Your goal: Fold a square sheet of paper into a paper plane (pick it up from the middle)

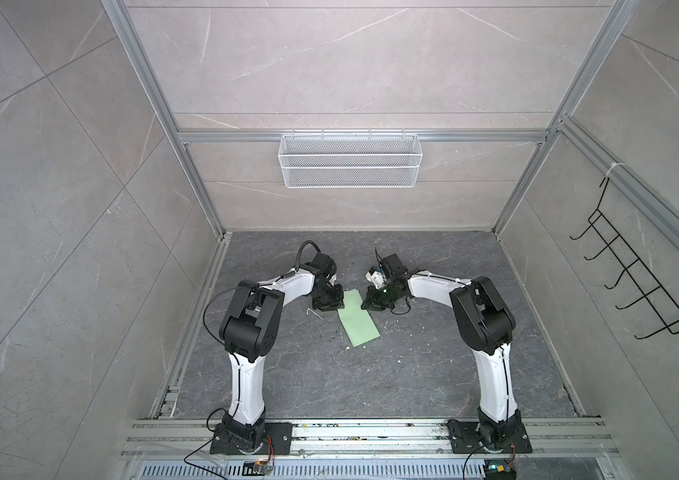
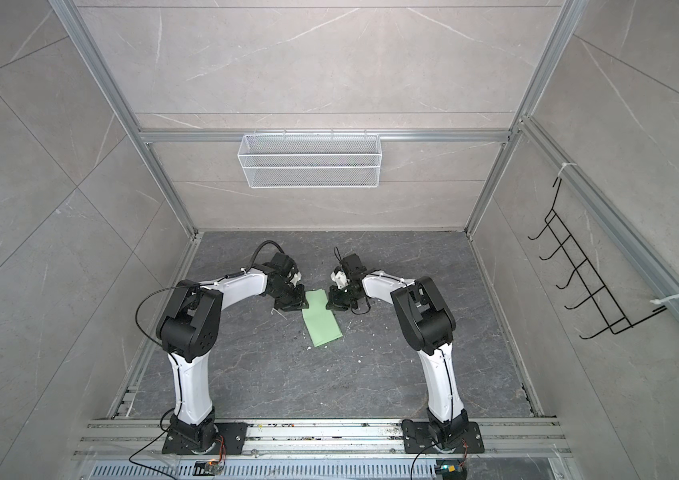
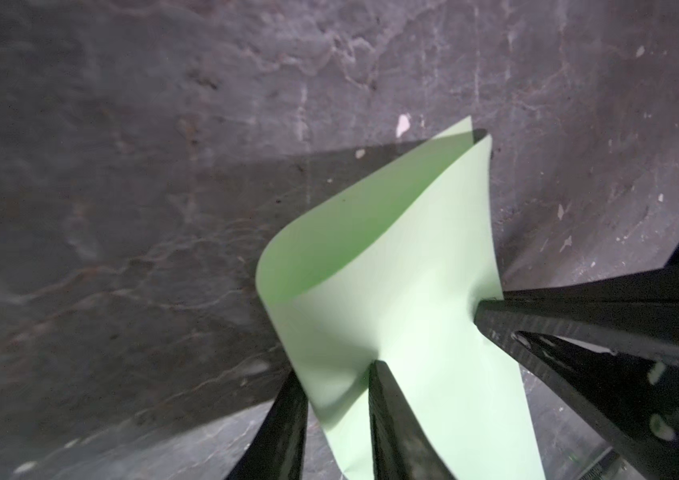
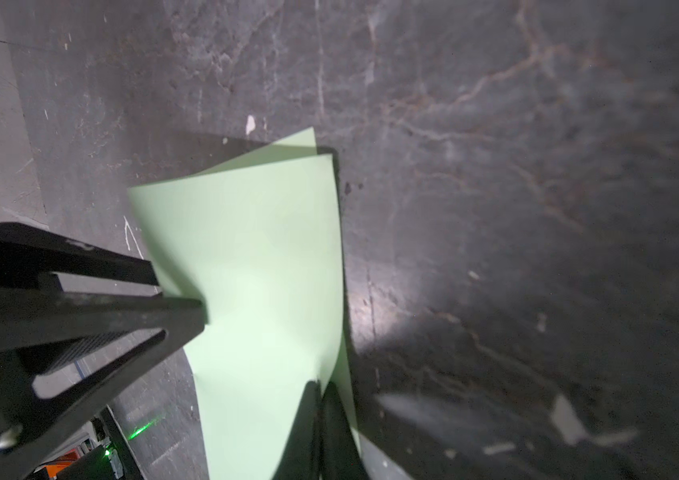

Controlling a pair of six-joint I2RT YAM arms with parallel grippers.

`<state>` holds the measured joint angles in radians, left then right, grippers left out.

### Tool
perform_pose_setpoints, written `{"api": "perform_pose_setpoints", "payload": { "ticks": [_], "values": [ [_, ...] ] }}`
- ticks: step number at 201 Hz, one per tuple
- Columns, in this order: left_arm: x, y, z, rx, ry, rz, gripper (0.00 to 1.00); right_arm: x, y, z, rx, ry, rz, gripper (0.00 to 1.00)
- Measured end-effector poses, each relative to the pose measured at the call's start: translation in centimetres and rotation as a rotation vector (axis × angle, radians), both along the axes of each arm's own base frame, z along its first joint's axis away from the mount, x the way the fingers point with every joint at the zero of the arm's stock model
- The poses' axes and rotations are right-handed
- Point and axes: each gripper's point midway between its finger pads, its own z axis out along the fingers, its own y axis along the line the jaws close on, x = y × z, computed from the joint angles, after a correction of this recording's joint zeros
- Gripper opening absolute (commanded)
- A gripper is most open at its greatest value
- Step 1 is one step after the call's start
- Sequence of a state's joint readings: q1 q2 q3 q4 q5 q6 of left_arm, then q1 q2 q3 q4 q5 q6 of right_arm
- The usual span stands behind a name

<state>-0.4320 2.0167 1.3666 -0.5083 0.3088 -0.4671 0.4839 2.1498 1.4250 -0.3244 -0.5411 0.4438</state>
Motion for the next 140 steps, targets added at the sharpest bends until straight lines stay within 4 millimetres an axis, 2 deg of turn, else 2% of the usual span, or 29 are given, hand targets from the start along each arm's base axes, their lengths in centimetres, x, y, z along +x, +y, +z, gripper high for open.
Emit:
{"api": "perform_pose_setpoints", "payload": {
  "ticks": [22, 60, 92, 111, 140],
  "values": [
    [-0.8, 0.1, 0.2, -0.027, 0.015, 0.033, 0.31, -0.7, -0.5, 0.0, 0.004, -0.005, -0.026, 0.08],
    [-1.6, -1.4, 0.0, -0.156, 0.061, 0.074, 0.32, -2.8, -1.6, 0.1, 0.027, 0.039, -0.139, 0.10],
    [-1.9, -2.4, 0.2, -0.231, 0.087, 0.090, 0.30, -4.2, -1.8, 0.3, 0.085, 0.079, -0.230, 0.16],
    [-2.1, -2.6, 0.2, -0.244, 0.097, 0.085, 0.25, -4.4, -1.8, 0.5, 0.103, 0.092, -0.252, 0.22],
    [-2.6, -2.4, 0.0, -0.233, 0.110, 0.064, 0.22, -3.8, -2.1, 1.0, 0.134, 0.104, -0.257, 0.24]
  ]
}}
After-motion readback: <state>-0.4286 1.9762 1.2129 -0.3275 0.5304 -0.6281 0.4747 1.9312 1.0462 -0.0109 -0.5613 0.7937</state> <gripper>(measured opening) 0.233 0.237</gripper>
